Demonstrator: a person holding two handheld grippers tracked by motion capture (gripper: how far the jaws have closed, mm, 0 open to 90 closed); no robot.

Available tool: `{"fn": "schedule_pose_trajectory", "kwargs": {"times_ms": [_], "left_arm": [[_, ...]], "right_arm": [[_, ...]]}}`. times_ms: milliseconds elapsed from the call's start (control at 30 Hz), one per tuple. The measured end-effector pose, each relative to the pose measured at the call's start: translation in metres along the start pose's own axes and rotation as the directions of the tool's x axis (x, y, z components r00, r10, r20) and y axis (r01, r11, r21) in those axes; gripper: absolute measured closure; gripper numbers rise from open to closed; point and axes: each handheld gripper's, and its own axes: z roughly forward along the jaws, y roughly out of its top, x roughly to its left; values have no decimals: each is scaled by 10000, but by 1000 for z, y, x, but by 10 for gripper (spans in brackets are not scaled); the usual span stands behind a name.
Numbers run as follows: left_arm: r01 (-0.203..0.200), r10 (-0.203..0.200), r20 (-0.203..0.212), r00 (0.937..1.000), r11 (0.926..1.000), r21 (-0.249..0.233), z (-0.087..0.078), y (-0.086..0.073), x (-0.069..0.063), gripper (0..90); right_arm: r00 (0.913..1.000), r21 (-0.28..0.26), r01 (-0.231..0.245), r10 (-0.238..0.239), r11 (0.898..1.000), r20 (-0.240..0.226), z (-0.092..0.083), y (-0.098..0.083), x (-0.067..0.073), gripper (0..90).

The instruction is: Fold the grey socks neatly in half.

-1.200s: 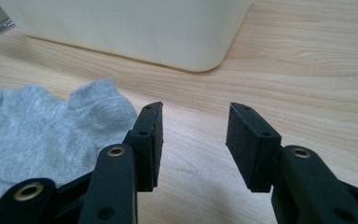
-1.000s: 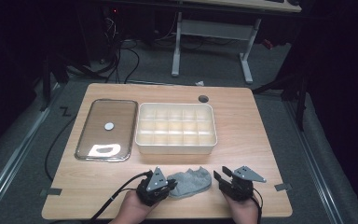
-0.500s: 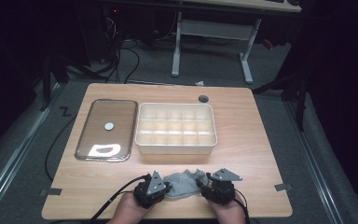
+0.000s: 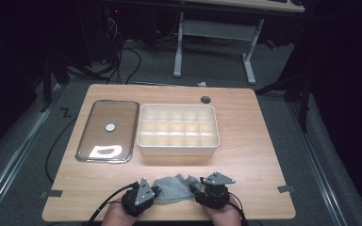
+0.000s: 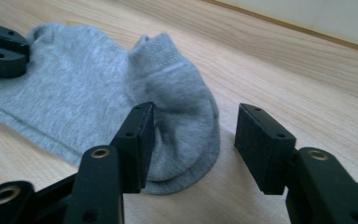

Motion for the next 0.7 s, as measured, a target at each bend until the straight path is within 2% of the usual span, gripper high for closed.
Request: {"fn": "schedule_pose_trajectory", "kwargs": {"times_ms": [200, 233, 433, 700], "left_arm": [[45, -45, -27, 10000, 10000, -24, 0, -1, 0, 823], [50, -50, -36, 10000, 10000, -25, 0, -1, 0, 823], [-57, 58, -213, 9998, 10000, 10, -2, -2, -2, 823], [2, -1, -178, 9998, 10000, 89, -4, -2, -2, 823]], "right_arm": [[10000, 21, -33, 33, 10000, -13, -3, -4, 8, 508], [9998, -57, -201, 201, 9998, -43, -4, -6, 8, 517], [9969, -103, -682, 678, 9976, -411, -8, -10, 4, 648], [9942, 21, -705, 705, 9975, -813, -6, -9, 5, 795]]}}
